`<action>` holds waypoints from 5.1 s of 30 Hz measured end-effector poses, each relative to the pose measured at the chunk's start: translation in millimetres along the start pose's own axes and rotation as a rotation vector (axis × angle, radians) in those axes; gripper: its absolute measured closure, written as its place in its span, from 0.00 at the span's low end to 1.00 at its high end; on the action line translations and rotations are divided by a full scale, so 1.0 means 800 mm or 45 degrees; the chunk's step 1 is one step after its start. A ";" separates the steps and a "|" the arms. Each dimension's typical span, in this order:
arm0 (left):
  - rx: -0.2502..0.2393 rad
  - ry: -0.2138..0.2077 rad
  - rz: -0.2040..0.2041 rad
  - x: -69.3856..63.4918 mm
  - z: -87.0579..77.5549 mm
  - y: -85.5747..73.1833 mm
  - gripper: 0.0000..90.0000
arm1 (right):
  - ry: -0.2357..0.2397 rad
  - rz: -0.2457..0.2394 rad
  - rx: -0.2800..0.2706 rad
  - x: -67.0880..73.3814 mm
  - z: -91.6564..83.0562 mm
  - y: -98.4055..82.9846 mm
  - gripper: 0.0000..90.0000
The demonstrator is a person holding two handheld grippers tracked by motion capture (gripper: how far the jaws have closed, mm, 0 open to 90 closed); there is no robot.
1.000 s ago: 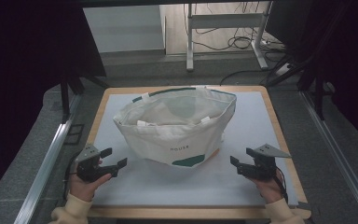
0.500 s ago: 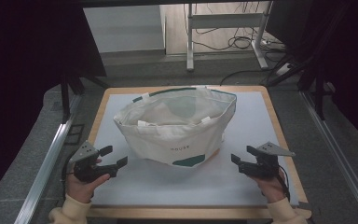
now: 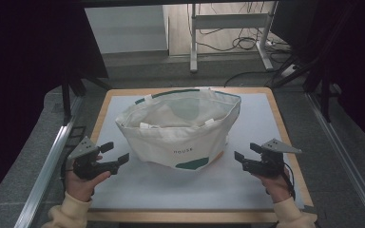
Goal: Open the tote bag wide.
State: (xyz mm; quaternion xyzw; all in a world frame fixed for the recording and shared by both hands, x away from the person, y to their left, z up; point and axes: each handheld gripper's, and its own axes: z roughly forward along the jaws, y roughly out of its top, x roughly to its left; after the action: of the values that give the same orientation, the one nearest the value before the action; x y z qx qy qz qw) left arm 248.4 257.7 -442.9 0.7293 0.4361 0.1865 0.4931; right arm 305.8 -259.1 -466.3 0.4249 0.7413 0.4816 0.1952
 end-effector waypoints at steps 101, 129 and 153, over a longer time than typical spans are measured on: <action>0.085 -0.011 0.073 0.009 0.053 0.079 1.00 | 0.084 -0.222 -0.007 0.033 0.038 0.152 0.99; 0.154 -0.018 0.067 0.008 0.070 0.046 1.00 | 0.101 -0.191 0.102 0.025 0.069 0.108 0.99; 0.236 -0.025 0.059 0.008 0.097 0.016 1.00 | 0.102 -0.167 0.138 0.017 0.079 0.078 0.99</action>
State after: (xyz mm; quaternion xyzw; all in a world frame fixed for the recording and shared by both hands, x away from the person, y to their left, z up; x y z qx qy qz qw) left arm 312.2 217.9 -467.1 0.7834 0.4297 0.1495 0.4234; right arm 369.9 -202.0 -439.0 0.3658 0.7996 0.4436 0.1733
